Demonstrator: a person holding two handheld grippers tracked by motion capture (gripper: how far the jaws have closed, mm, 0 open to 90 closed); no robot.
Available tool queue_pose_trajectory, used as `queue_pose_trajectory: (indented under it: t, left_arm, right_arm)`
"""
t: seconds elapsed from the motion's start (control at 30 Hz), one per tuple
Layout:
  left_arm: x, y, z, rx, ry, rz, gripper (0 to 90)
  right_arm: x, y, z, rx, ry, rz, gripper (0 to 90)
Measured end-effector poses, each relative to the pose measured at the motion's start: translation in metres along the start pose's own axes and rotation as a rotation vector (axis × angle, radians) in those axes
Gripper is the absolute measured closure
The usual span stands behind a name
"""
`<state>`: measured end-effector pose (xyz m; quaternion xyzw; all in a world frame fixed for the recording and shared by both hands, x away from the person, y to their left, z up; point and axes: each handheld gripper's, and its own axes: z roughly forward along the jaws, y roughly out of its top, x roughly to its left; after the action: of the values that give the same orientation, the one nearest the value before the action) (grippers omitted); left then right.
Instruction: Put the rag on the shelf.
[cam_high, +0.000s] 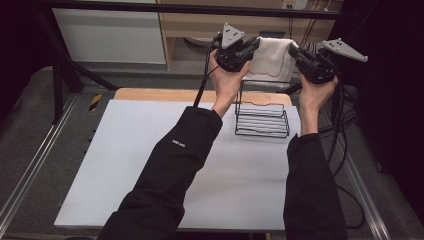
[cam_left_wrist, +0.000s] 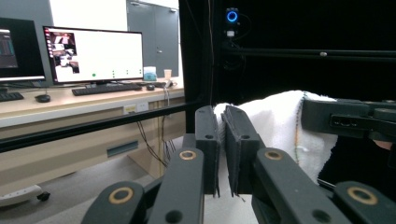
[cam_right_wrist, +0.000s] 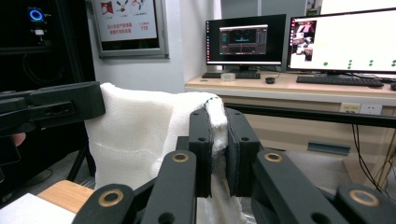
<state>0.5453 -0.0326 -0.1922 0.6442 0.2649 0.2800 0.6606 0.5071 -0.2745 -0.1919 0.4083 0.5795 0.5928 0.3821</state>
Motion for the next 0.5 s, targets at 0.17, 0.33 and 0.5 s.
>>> queue_pose_trajectory:
  t: [0.17, 0.33, 0.5]
  left_arm:
    - [-0.006, -0.004, 0.004, 0.018, -0.013, 0.008, 84.3]
    - [-0.01, -0.008, 0.003, 0.028, -0.036, 0.011, 84.2]
    - [-0.012, -0.017, 0.0, 0.038, -0.049, 0.008, 84.2]
  right_arm:
    - [-0.005, -0.002, -0.005, 0.008, -0.014, -0.005, 82.6]
    - [-0.008, -0.007, -0.008, 0.016, -0.017, 0.0, 82.6]
    - [-0.01, -0.015, -0.012, 0.035, -0.013, 0.008, 82.5]
